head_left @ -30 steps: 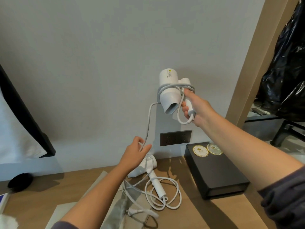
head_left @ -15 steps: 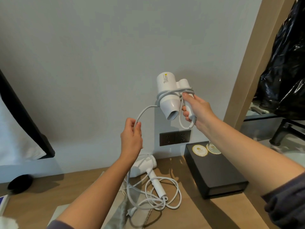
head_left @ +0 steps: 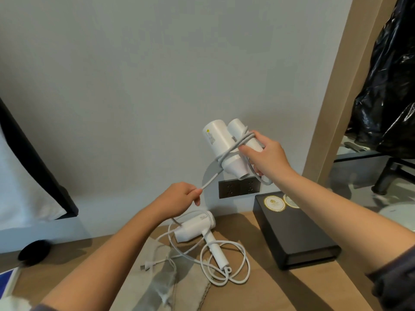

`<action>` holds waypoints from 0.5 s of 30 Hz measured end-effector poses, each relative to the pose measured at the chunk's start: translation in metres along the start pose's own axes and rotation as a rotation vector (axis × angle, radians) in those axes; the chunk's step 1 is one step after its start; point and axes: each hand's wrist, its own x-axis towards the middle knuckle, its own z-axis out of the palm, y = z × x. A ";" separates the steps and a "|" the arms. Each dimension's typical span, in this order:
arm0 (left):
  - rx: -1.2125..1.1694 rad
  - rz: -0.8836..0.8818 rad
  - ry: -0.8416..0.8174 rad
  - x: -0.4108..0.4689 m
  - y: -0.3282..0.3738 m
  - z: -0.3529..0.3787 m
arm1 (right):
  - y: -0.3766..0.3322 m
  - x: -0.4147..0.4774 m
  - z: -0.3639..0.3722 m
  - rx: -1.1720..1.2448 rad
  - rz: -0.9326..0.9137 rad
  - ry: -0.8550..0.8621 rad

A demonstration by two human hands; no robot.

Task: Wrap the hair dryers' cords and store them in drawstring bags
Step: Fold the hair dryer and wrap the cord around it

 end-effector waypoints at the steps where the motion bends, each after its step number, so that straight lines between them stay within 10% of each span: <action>1: 0.037 0.054 -0.004 -0.004 0.001 -0.003 | 0.003 0.001 -0.001 -0.116 -0.032 -0.005; 15: 0.217 0.434 0.106 -0.030 0.027 -0.027 | 0.009 -0.023 0.000 -0.966 -0.331 -0.512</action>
